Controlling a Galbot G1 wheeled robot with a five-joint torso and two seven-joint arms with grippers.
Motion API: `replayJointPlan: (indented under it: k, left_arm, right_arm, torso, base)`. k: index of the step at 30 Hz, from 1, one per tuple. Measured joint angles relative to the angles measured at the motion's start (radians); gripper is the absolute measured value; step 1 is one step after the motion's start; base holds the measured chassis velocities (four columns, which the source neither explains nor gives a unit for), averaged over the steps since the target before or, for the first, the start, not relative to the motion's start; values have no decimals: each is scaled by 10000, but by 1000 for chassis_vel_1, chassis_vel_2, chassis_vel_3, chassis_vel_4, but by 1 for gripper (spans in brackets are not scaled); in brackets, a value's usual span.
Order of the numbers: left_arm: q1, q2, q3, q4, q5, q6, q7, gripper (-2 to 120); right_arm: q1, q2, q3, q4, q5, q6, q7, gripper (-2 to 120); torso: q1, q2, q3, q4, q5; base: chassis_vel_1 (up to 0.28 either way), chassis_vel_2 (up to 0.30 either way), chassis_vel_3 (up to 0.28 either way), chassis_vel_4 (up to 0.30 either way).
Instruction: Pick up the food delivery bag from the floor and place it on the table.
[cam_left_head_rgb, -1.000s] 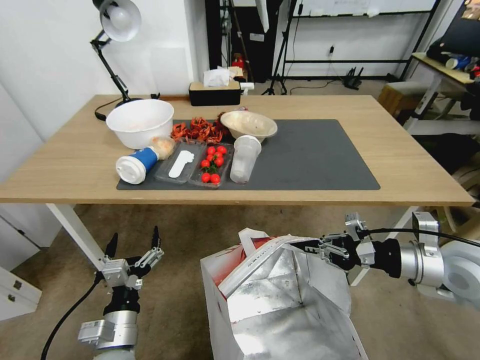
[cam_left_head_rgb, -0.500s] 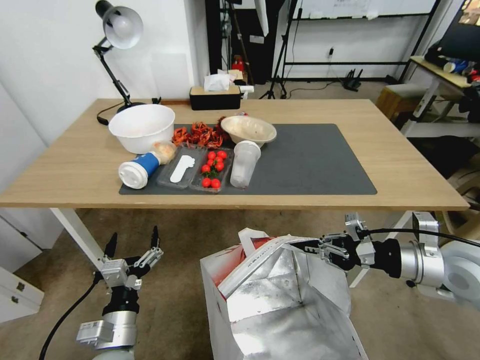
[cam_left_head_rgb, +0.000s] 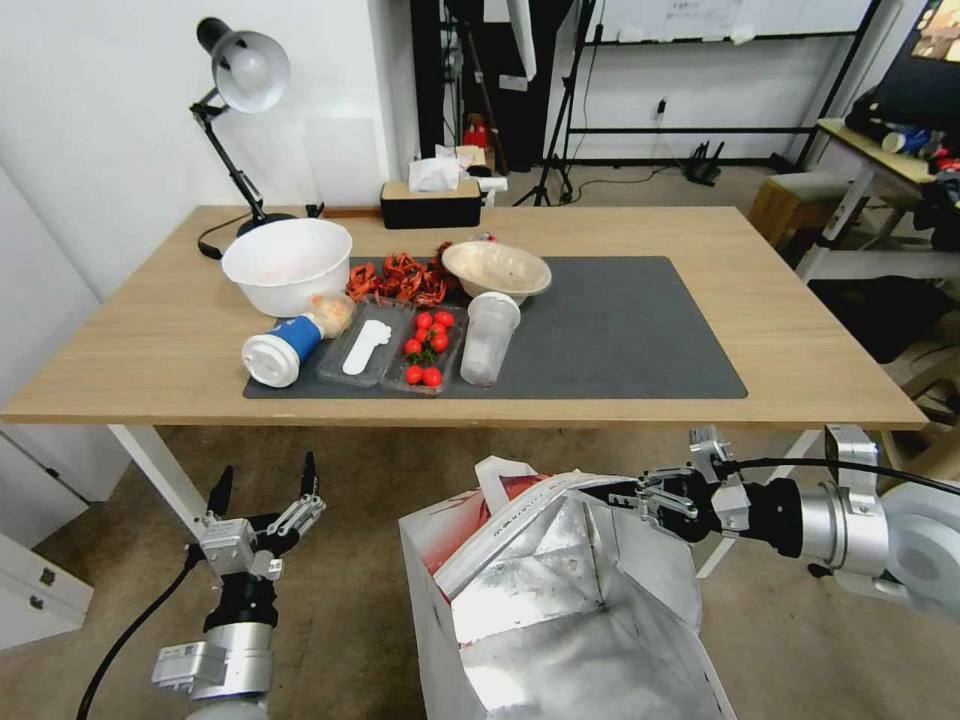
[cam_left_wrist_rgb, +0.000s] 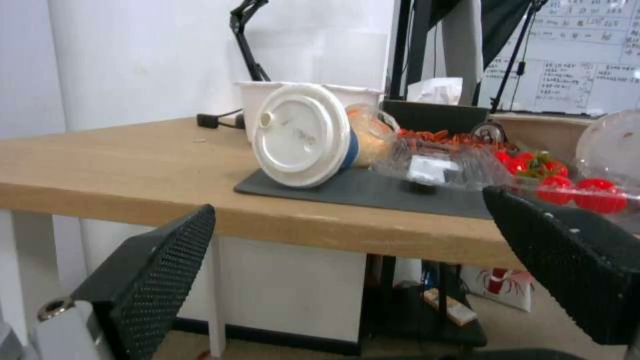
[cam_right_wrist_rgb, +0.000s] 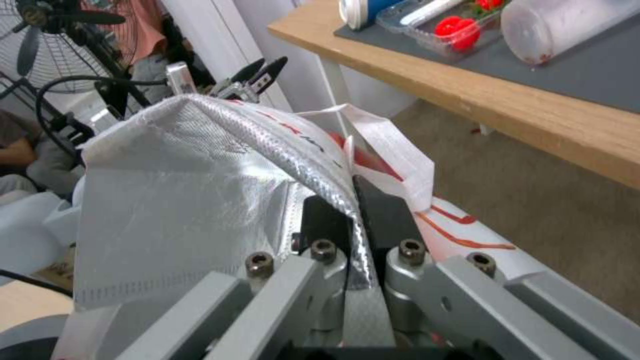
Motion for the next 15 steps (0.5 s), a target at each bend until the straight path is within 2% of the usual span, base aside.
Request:
replayJointPlan:
  k: [15]
  left_arm:
    - [3, 19, 12, -26, -99, -12, -274, 100]
  right_arm:
    - [1, 21, -6, -9, -32, -1, 6, 0]
  torso:
    - [314, 716, 402, 0, 0]
  base:
    - [0, 0, 0, 0]
